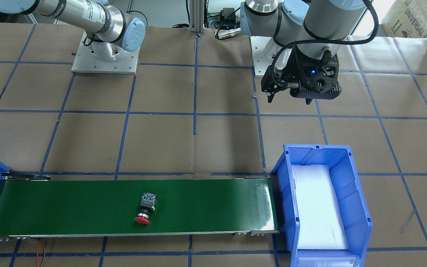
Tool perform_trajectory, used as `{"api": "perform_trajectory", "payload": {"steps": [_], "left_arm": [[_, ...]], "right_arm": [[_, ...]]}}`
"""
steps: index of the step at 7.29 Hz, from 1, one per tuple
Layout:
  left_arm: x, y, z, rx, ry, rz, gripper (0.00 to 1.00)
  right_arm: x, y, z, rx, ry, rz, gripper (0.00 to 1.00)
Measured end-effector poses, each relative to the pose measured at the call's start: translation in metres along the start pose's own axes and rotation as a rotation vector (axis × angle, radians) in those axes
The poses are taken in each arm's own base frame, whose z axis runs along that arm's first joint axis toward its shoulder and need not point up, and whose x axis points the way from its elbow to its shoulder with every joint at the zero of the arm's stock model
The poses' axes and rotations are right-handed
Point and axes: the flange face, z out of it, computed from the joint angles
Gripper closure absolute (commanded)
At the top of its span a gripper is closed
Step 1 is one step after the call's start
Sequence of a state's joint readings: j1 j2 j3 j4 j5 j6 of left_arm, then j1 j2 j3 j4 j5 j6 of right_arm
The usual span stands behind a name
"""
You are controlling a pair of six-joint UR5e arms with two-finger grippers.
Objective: Transport two buttons from left to right
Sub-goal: 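Carry the yellow-capped button into the far bin and release it, then move the right gripper back over the red-capped button on the conveyor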
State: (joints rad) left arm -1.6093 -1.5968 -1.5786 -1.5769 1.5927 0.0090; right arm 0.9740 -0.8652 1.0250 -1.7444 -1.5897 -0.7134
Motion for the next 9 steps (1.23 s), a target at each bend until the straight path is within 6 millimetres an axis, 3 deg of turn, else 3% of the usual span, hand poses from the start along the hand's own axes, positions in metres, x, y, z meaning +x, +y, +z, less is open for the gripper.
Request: {"api": "perform_trajectory", "payload": {"steps": [1, 2, 3, 7, 9], "left_arm": [[0.000, 0.000, 0.000, 0.001, -0.001, 0.000, 0.00], [0.000, 0.000, 0.000, 0.001, -0.001, 0.001, 0.00], [0.000, 0.001, -0.001, 0.001, -0.001, 0.001, 0.00], [-0.001, 0.003, -0.002, 0.003, -0.006, 0.002, 0.00], [-0.001, 0.004, -0.002, 0.003, -0.008, 0.001, 0.00]], "right_arm": [[-0.023, -0.005, -0.032, -0.021, -0.017, -0.023, 0.00], [-0.060, -0.015, -0.057, -0.028, -0.019, -0.065, 0.00], [-0.102, -0.027, -0.070, -0.032, -0.019, -0.112, 0.00], [-0.275, -0.059, -0.077, -0.075, 0.024, -0.149, 0.00], [-0.360, -0.045, -0.068, -0.122, 0.044, -0.151, 0.00]]}}
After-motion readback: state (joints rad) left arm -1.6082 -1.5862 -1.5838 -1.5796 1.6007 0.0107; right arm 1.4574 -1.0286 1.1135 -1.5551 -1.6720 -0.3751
